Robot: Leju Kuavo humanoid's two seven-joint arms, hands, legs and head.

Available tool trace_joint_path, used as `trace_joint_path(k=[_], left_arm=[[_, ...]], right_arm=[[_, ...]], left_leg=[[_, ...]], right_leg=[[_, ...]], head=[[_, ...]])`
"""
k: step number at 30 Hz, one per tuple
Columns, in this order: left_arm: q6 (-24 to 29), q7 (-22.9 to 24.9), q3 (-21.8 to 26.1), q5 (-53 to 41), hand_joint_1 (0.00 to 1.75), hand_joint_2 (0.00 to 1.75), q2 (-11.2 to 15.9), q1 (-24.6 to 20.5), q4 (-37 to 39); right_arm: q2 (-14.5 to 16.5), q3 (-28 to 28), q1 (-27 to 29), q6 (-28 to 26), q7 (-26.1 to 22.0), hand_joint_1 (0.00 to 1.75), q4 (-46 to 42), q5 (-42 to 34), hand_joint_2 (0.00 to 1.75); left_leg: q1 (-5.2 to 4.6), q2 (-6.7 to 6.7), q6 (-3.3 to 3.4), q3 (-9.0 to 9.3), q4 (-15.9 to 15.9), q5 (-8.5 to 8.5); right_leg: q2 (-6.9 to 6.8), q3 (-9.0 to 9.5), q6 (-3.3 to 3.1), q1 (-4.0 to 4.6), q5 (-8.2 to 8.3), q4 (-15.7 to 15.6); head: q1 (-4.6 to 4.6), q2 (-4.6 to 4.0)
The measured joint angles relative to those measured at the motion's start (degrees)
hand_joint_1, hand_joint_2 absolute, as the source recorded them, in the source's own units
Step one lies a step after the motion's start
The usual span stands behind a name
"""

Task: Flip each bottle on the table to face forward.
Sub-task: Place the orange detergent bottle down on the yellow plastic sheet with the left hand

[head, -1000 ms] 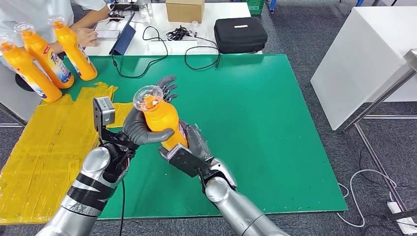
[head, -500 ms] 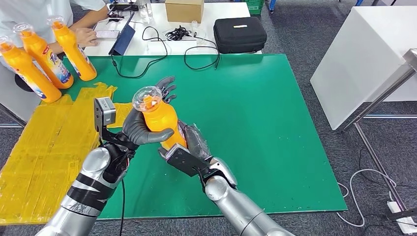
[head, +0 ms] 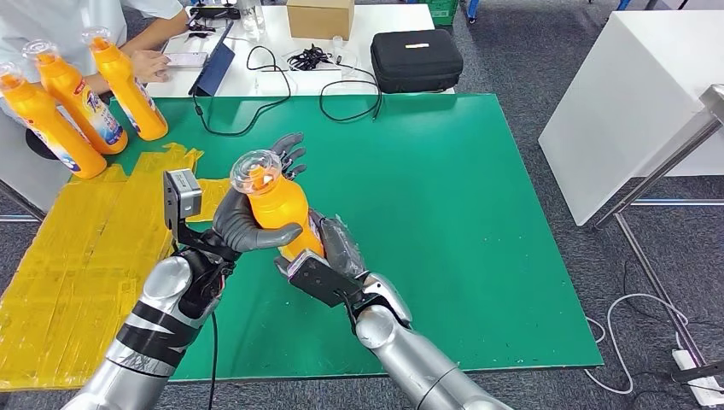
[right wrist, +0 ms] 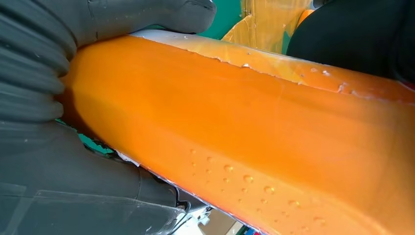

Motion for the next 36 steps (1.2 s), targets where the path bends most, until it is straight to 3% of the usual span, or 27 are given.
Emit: trace_joint_path(k=[34, 36], left_arm=[[0.00, 0.00, 0.00, 0.00, 0.00, 1.75, 0.00, 0.05, 0.00], [0.00, 0.00, 0.00, 0.00, 0.87, 1.75, 0.00, 0.05, 0.00]], right_arm=[[0.00, 0.04, -0.01, 0.00, 0.00, 1.75, 0.09, 0.02, 1.75], [0.00, 0.04, -0.01, 0.00, 0.00, 1.75, 0.09, 0.01, 1.75]], left_leg=[[0.00, 0.00, 0.00, 0.00, 0.00, 0.00], [0.00, 0.00, 0.00, 0.00, 0.00, 0.00]], right_leg=[[0.00, 0.00, 0.00, 0.00, 0.00, 0.00], [0.00, 0.00, 0.00, 0.00, 0.00, 0.00]], head=[[0.00, 0.00], [0.00, 0.00]])
